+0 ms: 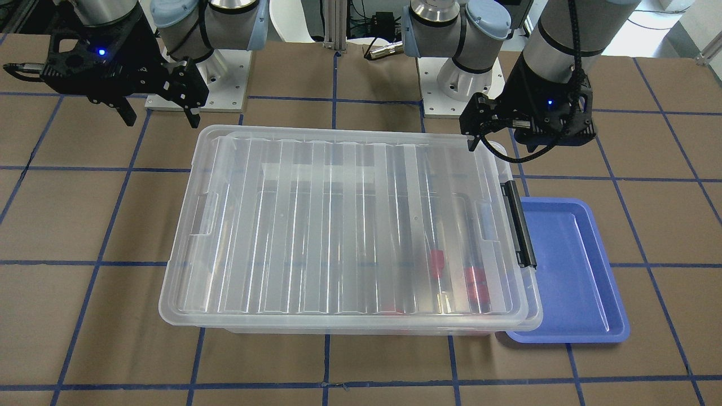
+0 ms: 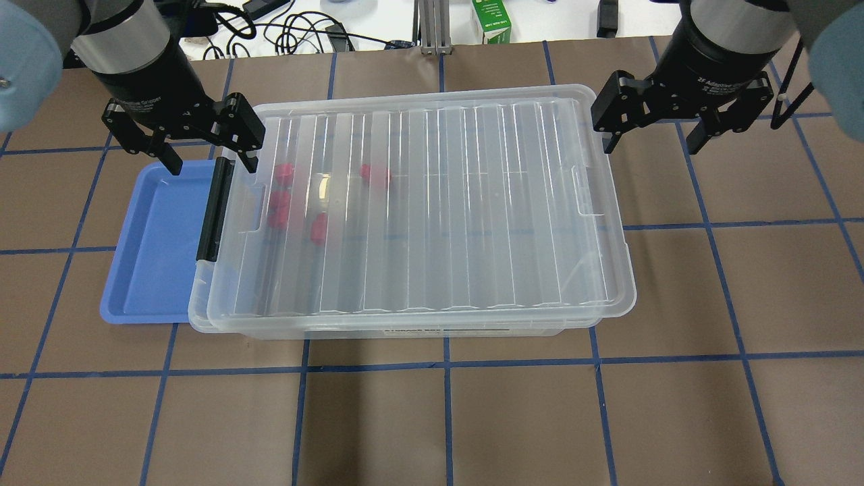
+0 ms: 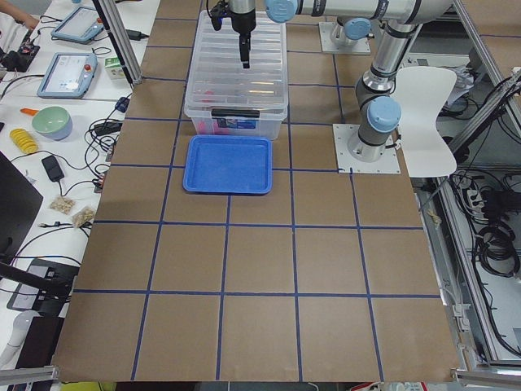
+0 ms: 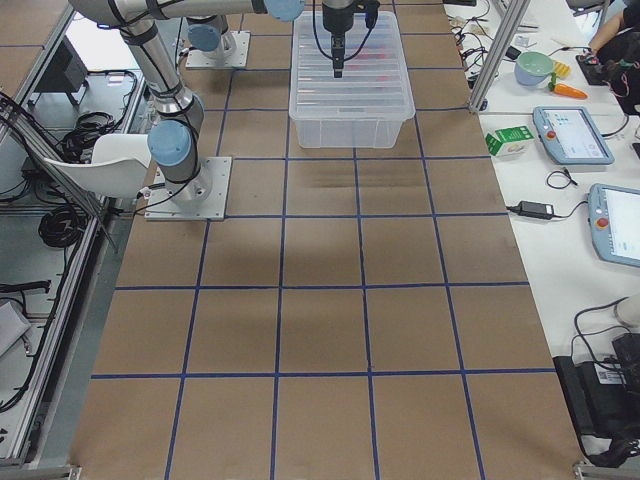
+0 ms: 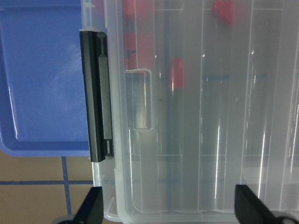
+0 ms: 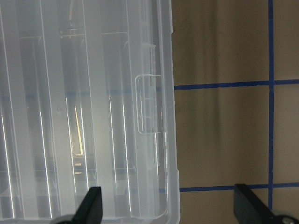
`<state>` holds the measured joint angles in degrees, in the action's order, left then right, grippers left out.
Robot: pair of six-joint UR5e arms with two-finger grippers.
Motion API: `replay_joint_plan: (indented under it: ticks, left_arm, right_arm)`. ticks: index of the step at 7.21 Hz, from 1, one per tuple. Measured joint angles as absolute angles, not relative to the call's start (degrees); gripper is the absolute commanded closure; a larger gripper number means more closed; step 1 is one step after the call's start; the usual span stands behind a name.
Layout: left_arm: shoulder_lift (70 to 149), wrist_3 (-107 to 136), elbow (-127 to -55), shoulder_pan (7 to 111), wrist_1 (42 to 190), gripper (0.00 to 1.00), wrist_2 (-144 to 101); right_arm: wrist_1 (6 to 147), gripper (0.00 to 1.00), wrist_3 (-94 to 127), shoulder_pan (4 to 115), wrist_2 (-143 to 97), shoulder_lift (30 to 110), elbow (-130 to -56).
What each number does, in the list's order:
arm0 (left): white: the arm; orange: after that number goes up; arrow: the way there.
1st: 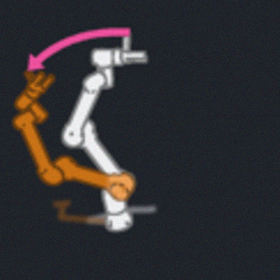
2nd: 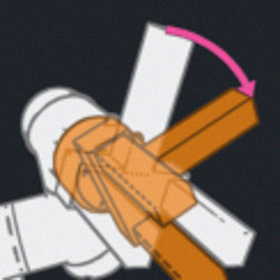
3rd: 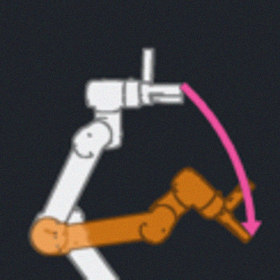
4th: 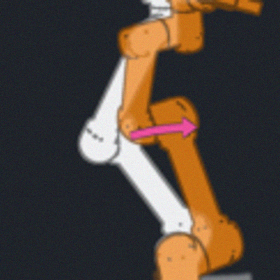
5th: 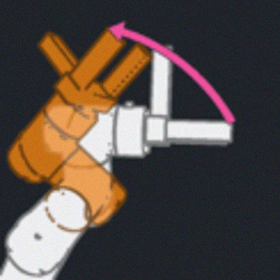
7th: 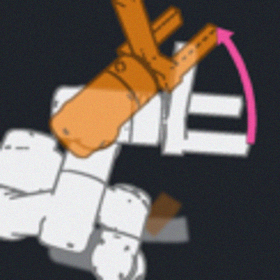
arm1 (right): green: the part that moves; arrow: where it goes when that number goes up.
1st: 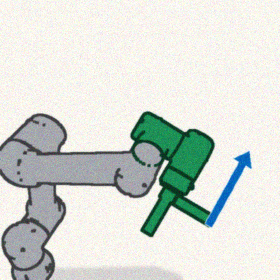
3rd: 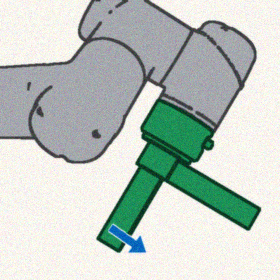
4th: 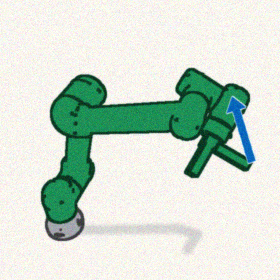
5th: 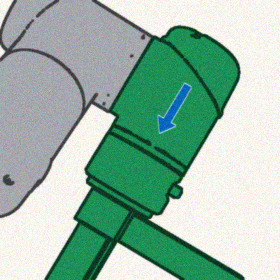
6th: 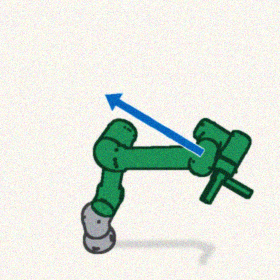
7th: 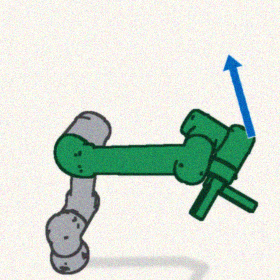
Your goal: Place red block in blue tray from box
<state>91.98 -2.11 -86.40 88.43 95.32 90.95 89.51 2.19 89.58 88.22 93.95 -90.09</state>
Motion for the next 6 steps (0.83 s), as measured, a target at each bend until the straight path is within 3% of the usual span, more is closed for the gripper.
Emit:
replay_joint_plan:
  ticks: [6]
  left_arm:
    - [92.7, -1.8, -86.4, 88.5, 95.3, 0.0, 90.4]
  right_arm:
    - [89.7, 0.0, 1.9, 89.6, 87.9, 93.9, -90.1]
